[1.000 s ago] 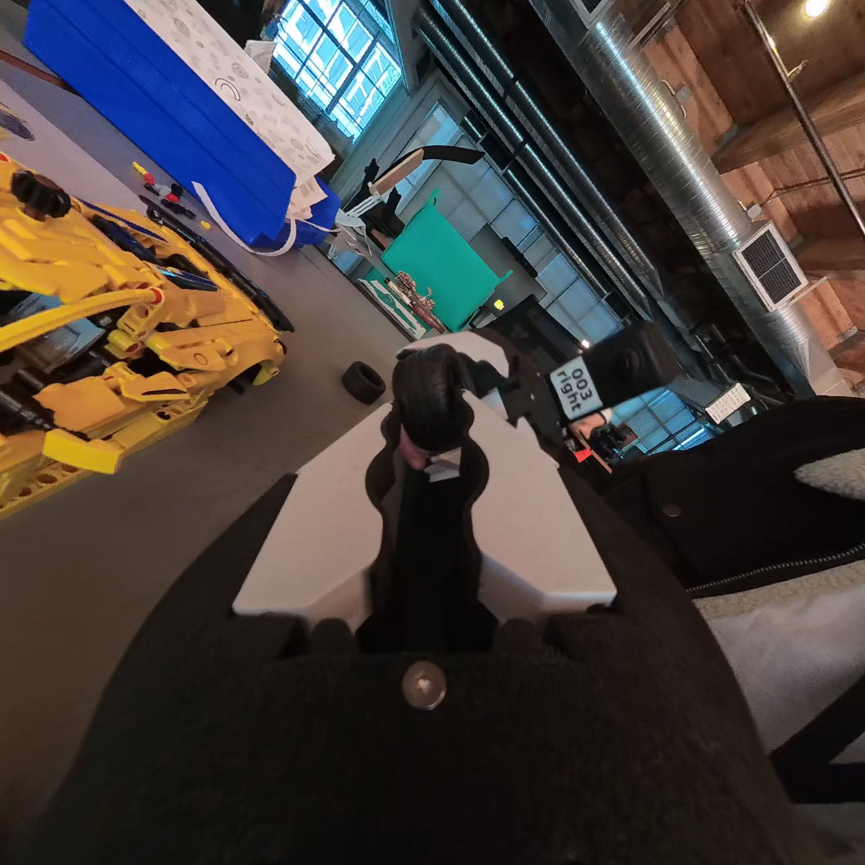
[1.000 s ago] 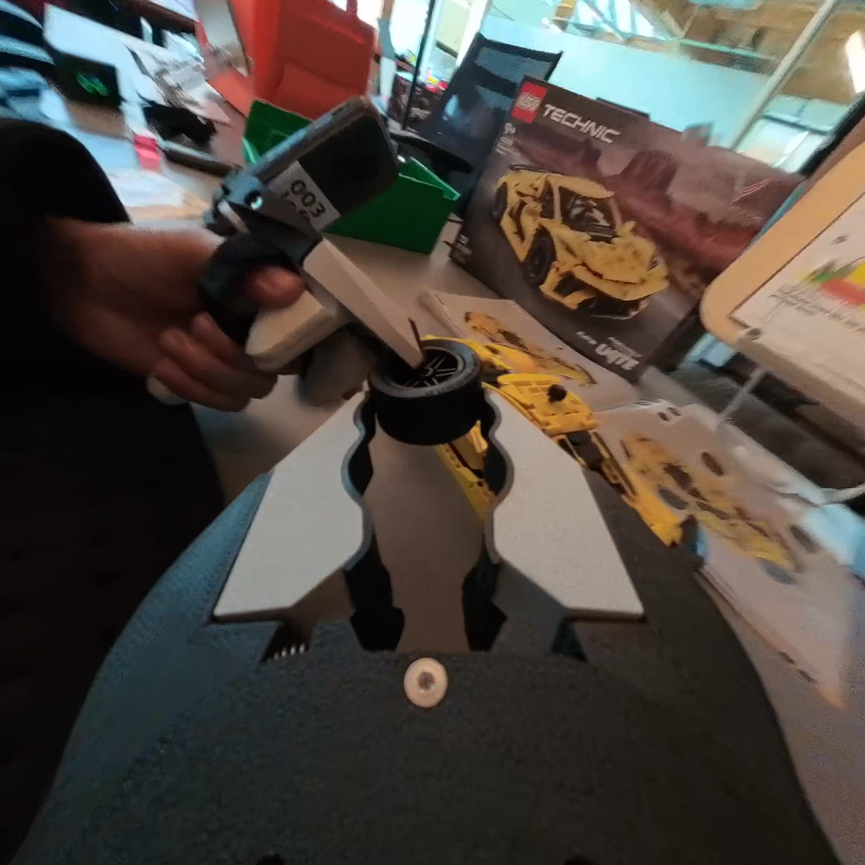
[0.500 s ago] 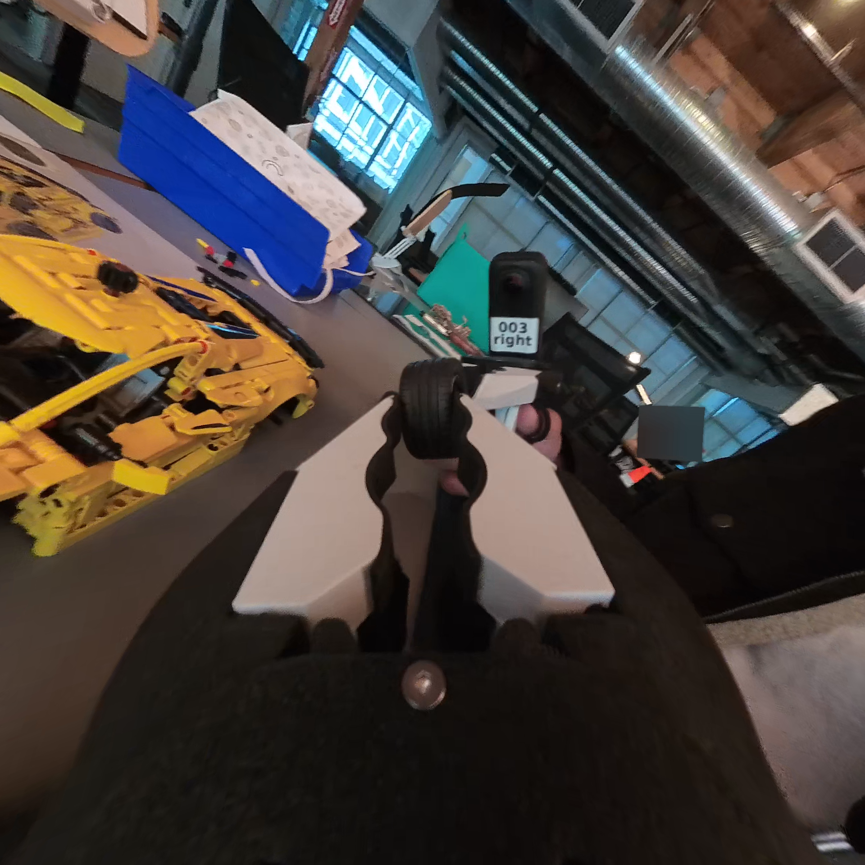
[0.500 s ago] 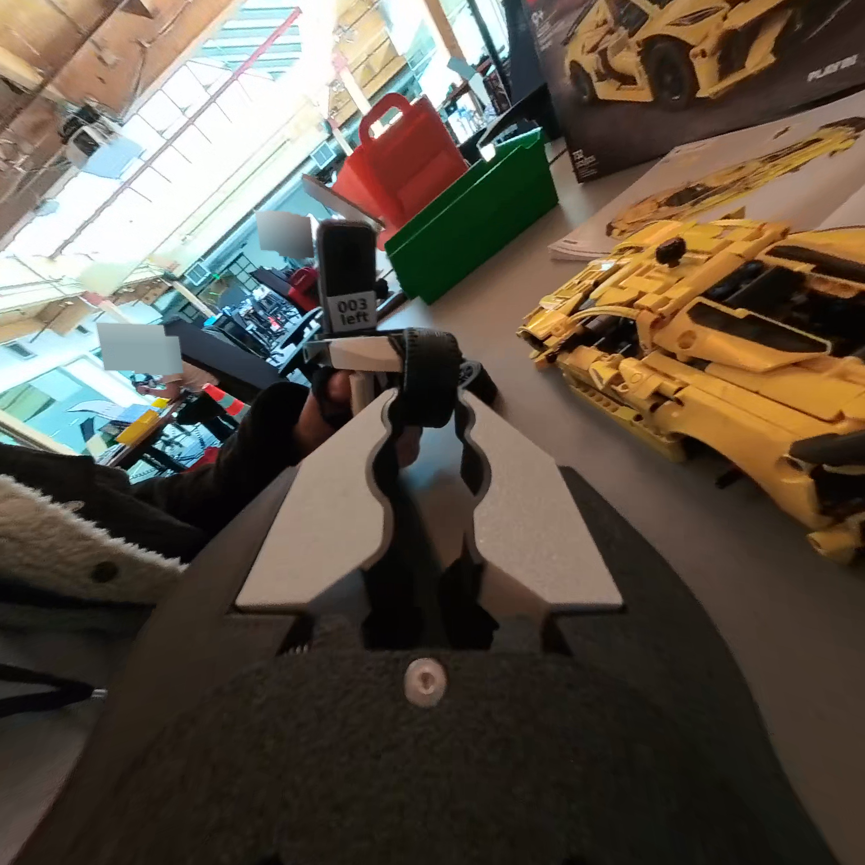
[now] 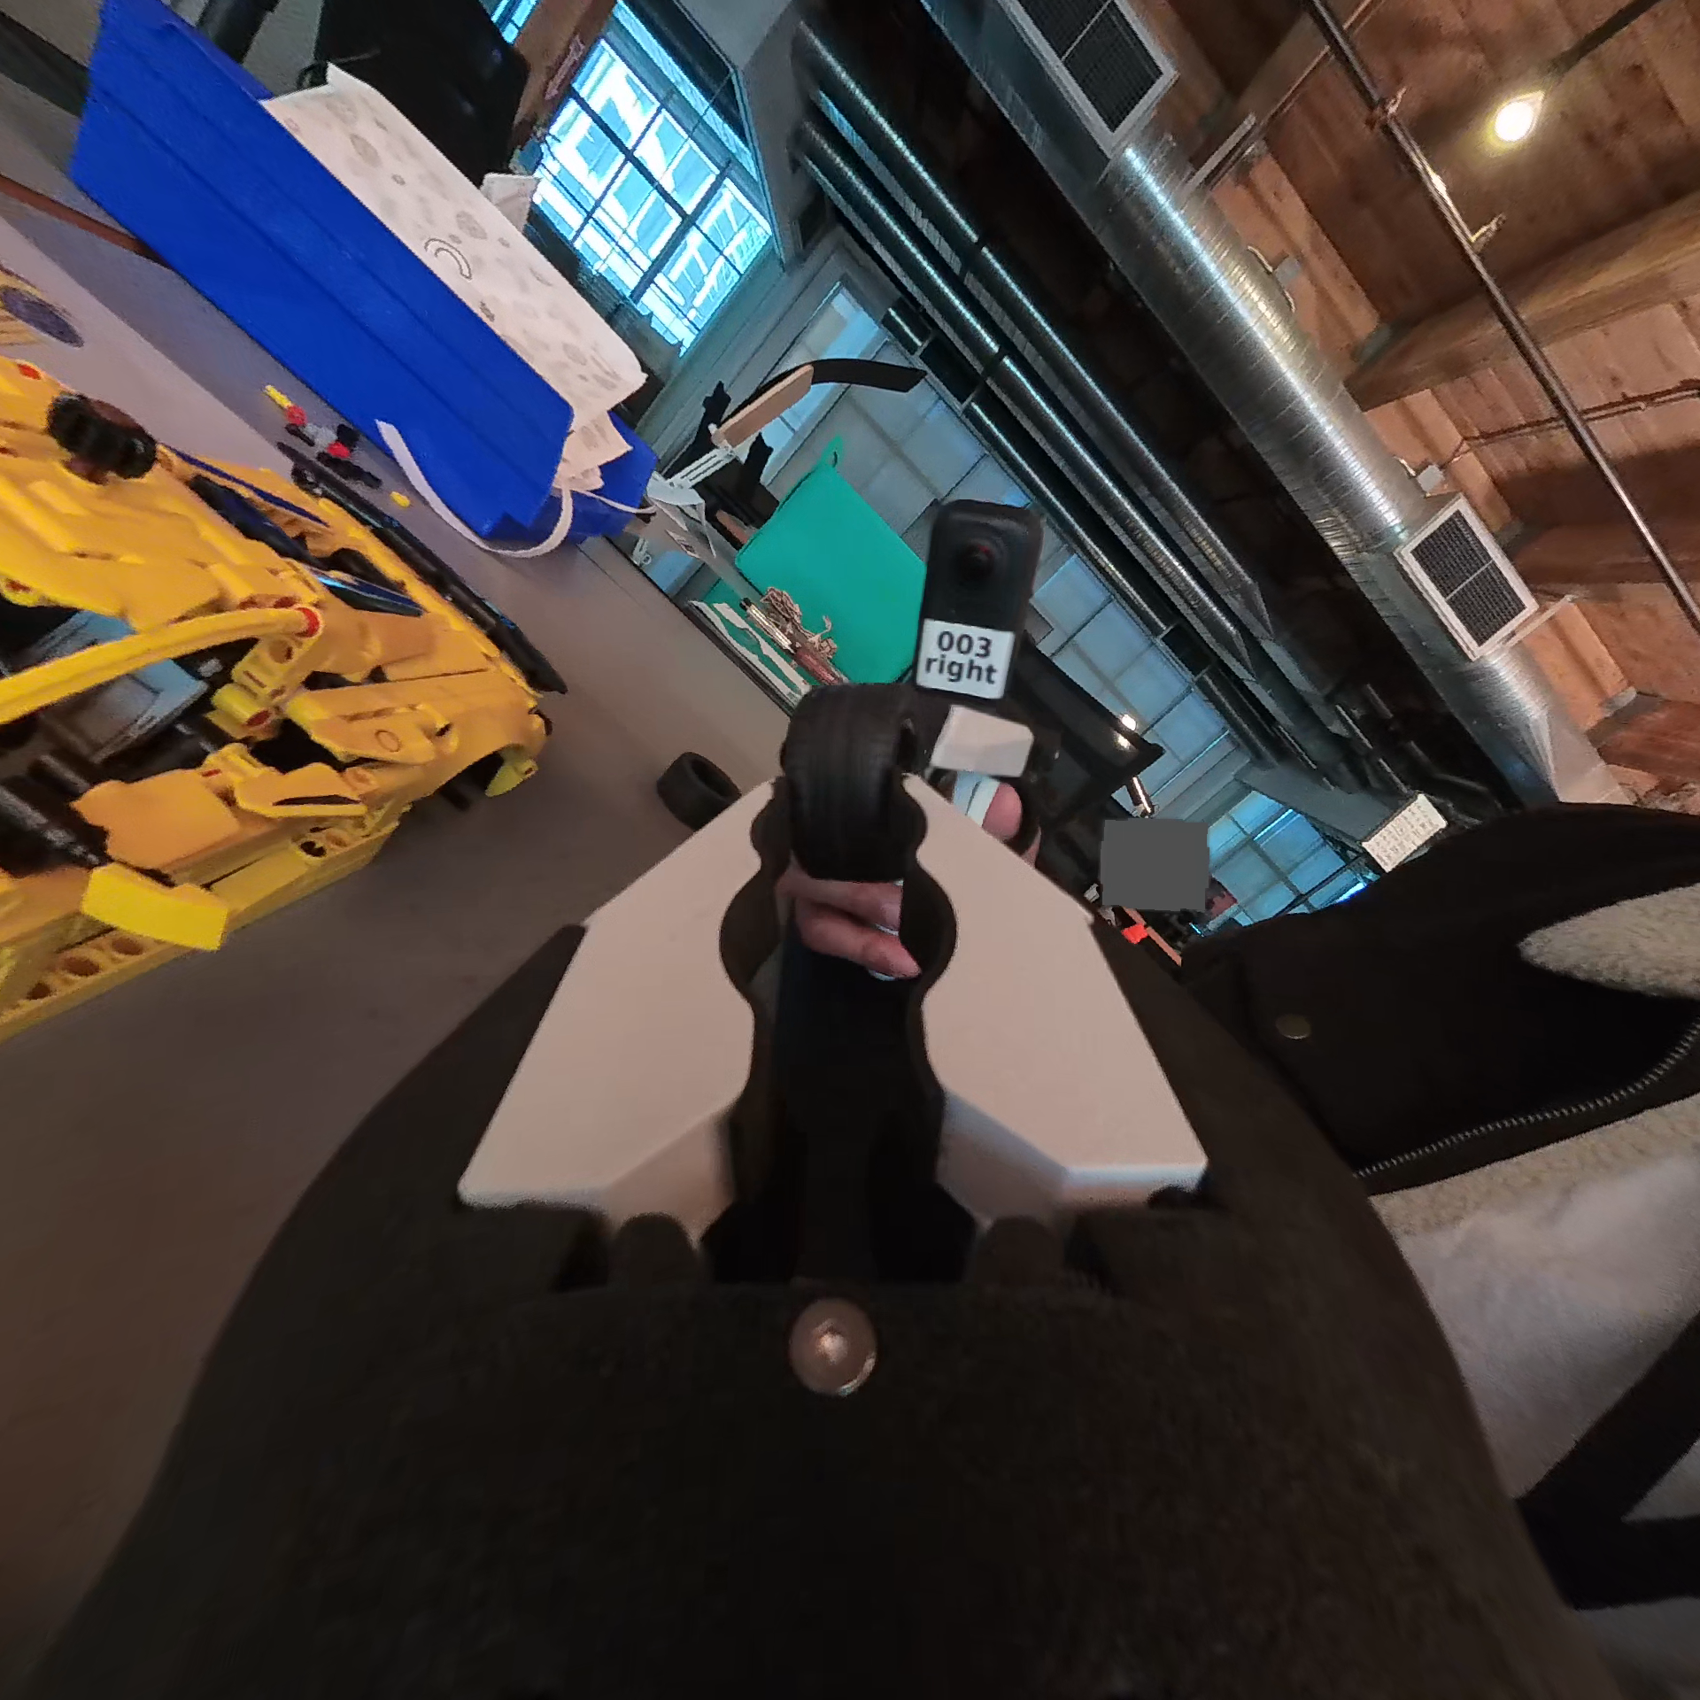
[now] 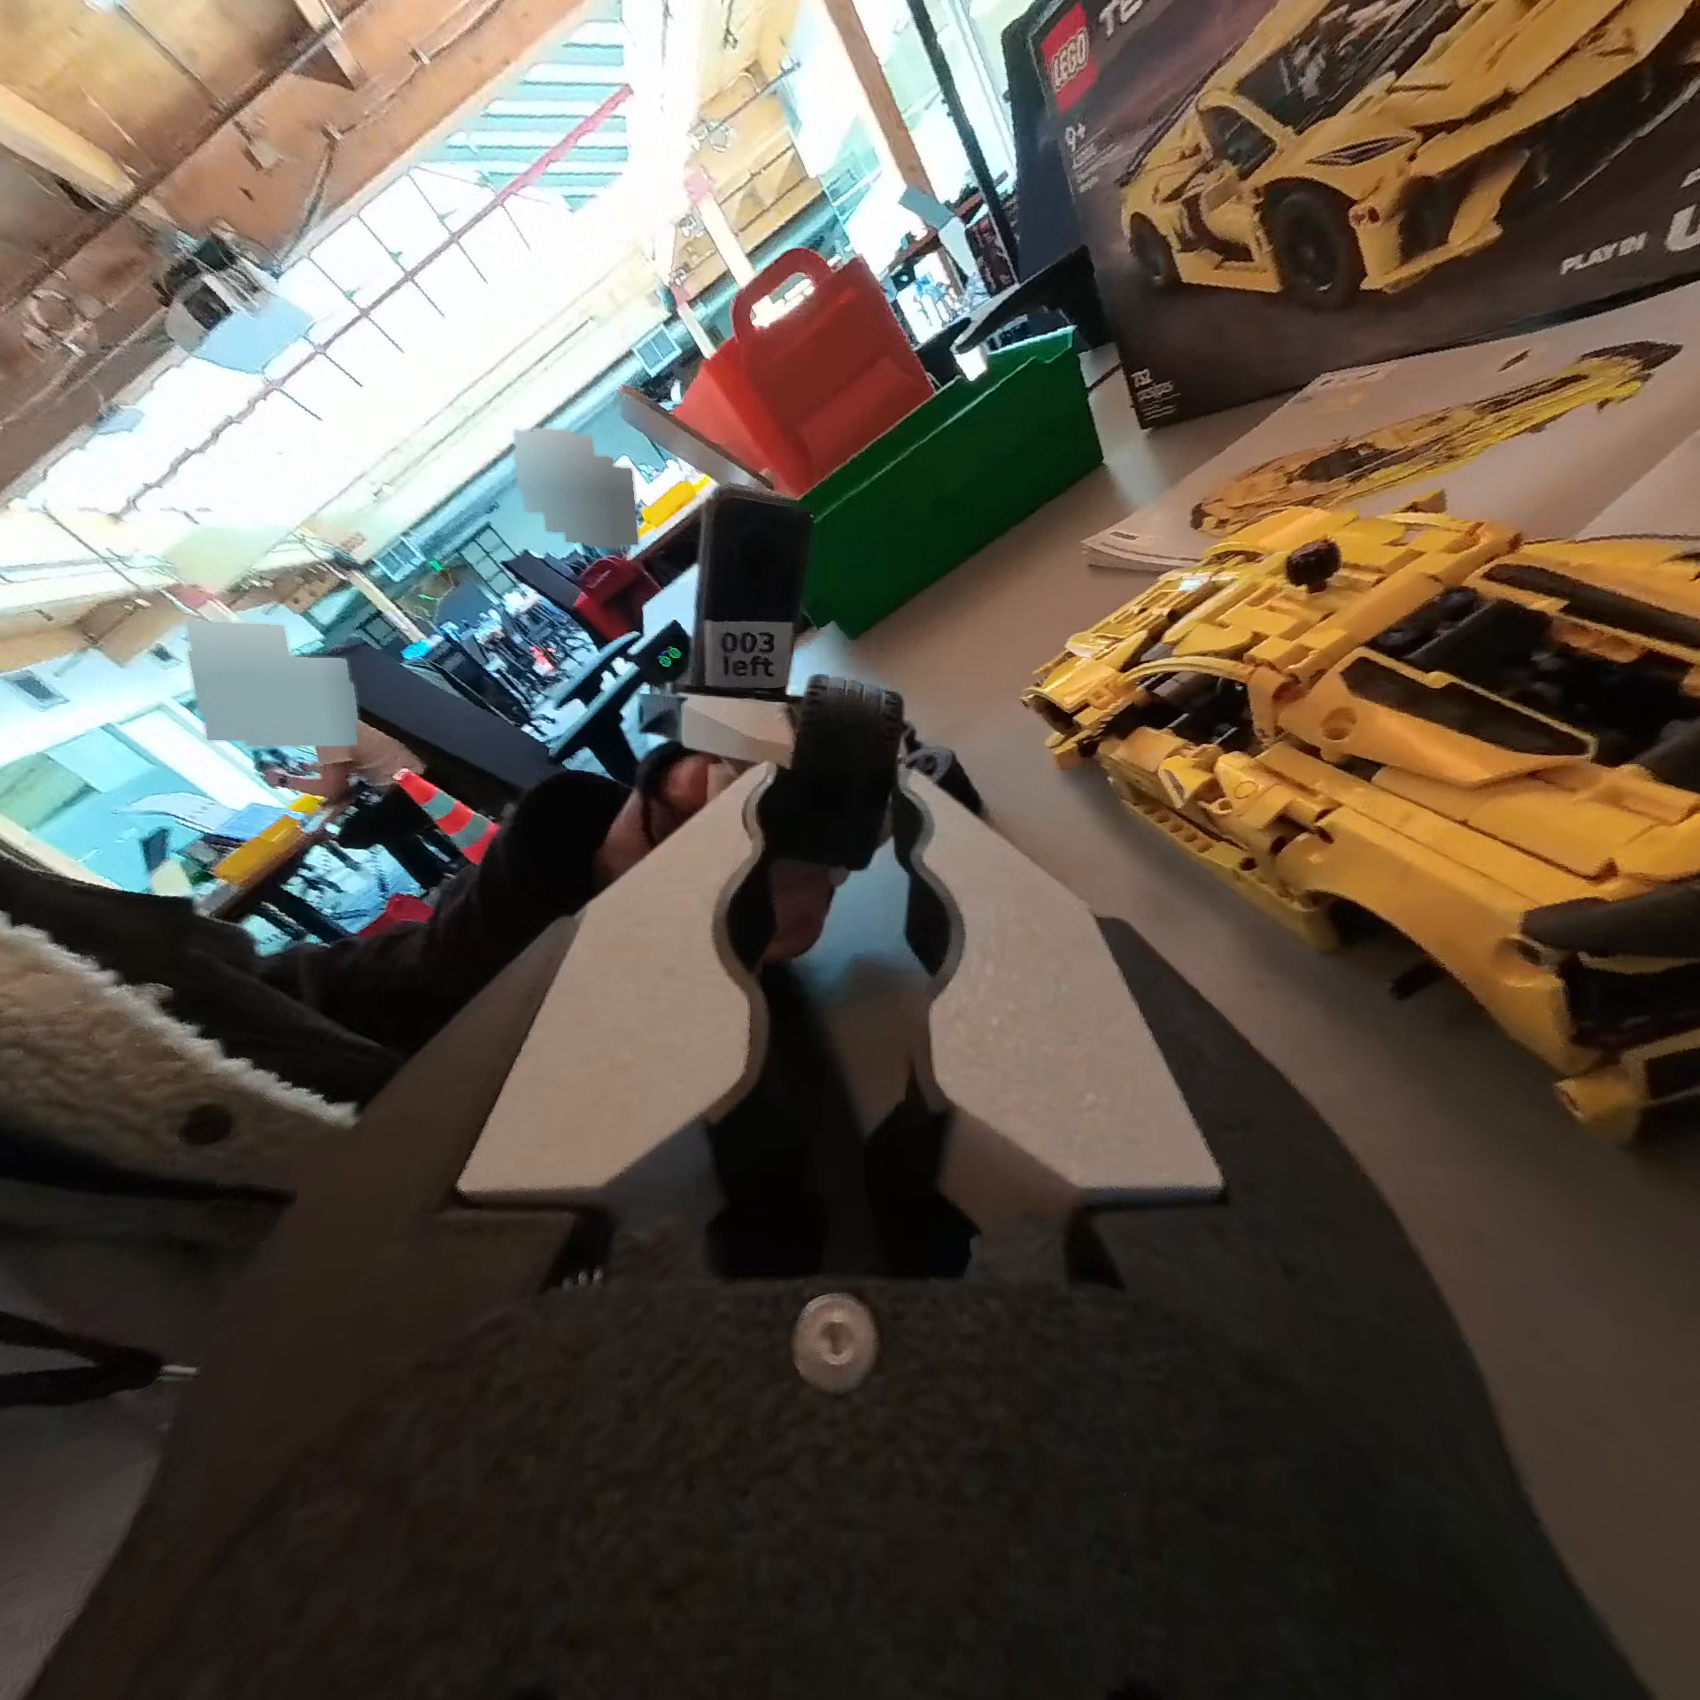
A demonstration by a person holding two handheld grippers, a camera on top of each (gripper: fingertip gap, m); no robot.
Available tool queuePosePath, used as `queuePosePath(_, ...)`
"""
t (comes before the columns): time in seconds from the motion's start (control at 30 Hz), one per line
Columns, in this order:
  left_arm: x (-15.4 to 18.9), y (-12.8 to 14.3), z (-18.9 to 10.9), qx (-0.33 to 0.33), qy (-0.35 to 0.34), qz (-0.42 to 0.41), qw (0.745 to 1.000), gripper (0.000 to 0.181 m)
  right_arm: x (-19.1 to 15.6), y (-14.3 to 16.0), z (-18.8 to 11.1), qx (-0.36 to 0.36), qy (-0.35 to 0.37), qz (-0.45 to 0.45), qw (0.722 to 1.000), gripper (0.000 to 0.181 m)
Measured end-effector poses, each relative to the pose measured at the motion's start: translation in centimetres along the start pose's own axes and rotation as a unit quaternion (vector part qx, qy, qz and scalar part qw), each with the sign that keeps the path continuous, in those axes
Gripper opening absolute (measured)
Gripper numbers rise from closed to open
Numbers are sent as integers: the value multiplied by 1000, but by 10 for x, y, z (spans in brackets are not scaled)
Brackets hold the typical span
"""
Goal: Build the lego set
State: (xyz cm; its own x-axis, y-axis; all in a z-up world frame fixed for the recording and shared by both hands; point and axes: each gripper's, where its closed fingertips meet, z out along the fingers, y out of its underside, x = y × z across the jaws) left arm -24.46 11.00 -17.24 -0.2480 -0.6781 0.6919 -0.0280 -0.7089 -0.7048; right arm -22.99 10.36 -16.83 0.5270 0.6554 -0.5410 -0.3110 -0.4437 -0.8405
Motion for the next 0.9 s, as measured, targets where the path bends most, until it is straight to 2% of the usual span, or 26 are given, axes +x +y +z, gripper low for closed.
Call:
queuePosePath(0.17, -2, -2, -1, 4, -5, -1, 1000, 21, 5, -1, -2, 10, 29, -50, 998, 31)
queuePosePath(0.33, 2, -5, -3, 13, 4, 7, 1000, 21, 2, 3, 2, 3, 5, -12, 1000, 45)
queuePosePath(0.43, 6, 1, 2, -5, 7, 25, 1000, 22, -4, 7, 6, -8, -19, 16, 1000, 42)
queuePosePath(0.5, 8, 4, 4, -15, 6, 38, 999, 22, -10, 9, 6, -16, -37, 28, 999, 27)
queuePosePath(0.57, 10, 5, 6, -13, 8, 48, 999, 23, -12, 9, 5, -28, -39, 28, 998, 22)
queuePosePath(0.63, 10, 1, 5, -3, 5, 53, 999, 26, -8, 9, 4, -28, -9, -21, 999, 22)
queuePosePath(0.7, 7, -8, 0, 23, 2, 45, 999, 35, 5, 2, -1, -12, 83, -158, 984, 22)
queuePosePath(0.73, 5, -12, -3, 36, 2, 35, 999, 35, 9, -4, -5, -6, 134, -267, 954, 22)
queuePosePath(0.77, 3, -15, -6, 44, 1, 24, 999, 36, 6, -11, -9, 2, 179, -386, 905, 22)
queuePosePath(0.8, 3, -16, -7, 47, 4, 17, 999, 39, 0, -16, -11, 1, 222, -511, 831, 21)
queuePosePath(0.83, 5, -15, -6, 45, 10, 14, 999, 43, -6, -17, -10, -7, 250, -627, 738, 21)
queuePosePath(0.87, 8, -13, -4, 38, 18, 17, 999, 46, -11, -16, -9, 1, 270, -695, 666, 22)
queuePosePath(0.9, 14, -9, -1, 30, 33, 20, 999, 50, -15, -10, -5, 3, 267, -722, 639, 21)
